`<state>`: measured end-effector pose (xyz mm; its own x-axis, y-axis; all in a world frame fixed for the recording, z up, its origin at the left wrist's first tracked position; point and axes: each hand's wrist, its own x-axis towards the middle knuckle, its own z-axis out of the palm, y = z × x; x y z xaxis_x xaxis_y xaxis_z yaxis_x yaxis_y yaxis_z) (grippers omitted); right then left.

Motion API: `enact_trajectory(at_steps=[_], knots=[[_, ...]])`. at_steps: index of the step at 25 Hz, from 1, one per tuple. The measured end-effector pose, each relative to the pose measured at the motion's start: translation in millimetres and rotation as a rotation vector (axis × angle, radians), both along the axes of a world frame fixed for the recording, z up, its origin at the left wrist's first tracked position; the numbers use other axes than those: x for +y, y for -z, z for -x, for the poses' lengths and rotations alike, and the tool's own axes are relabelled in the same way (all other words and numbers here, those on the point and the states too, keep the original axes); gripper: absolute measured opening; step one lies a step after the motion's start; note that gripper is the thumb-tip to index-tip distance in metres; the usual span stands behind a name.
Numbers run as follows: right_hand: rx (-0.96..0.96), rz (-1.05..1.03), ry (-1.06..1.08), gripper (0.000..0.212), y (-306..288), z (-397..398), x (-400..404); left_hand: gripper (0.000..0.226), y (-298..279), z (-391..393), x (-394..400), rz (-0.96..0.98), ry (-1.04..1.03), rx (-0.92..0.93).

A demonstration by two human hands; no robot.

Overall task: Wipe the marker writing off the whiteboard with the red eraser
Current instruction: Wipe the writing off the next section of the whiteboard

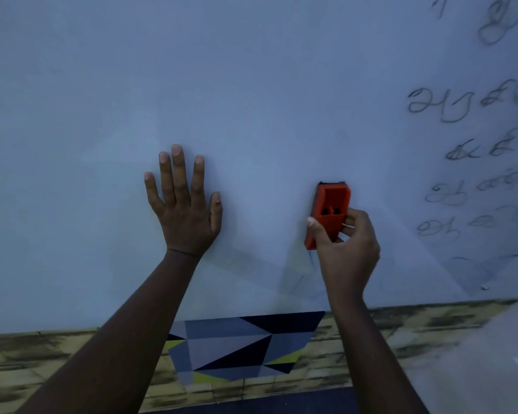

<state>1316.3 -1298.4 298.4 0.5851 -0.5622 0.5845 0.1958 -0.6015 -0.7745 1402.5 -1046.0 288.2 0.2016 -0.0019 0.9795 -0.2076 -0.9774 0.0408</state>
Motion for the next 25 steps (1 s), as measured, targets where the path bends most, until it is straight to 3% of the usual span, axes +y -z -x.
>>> enact_trajectory(at_steps=[13, 15, 20, 25], knots=[[0.479, 0.052, -0.032, 0.054, 154, 6, 10, 0.063, 31, 3, -7, 0.036, 0.007, 0.045], [0.486, -0.109, -0.072, 0.046, 175, 8, 18, 0.065, 38, 5, -8, 0.038, 0.017, 0.06], [0.626, -0.88, -0.135, 0.022, 241, 6, 40, 0.077, 61, 12, -6, -0.022, 0.022, 0.123], [0.608, -1.179, -0.215, 0.022, 242, 8, 47, 0.084, 89, 17, 4, -0.058, 0.042, 0.175]])
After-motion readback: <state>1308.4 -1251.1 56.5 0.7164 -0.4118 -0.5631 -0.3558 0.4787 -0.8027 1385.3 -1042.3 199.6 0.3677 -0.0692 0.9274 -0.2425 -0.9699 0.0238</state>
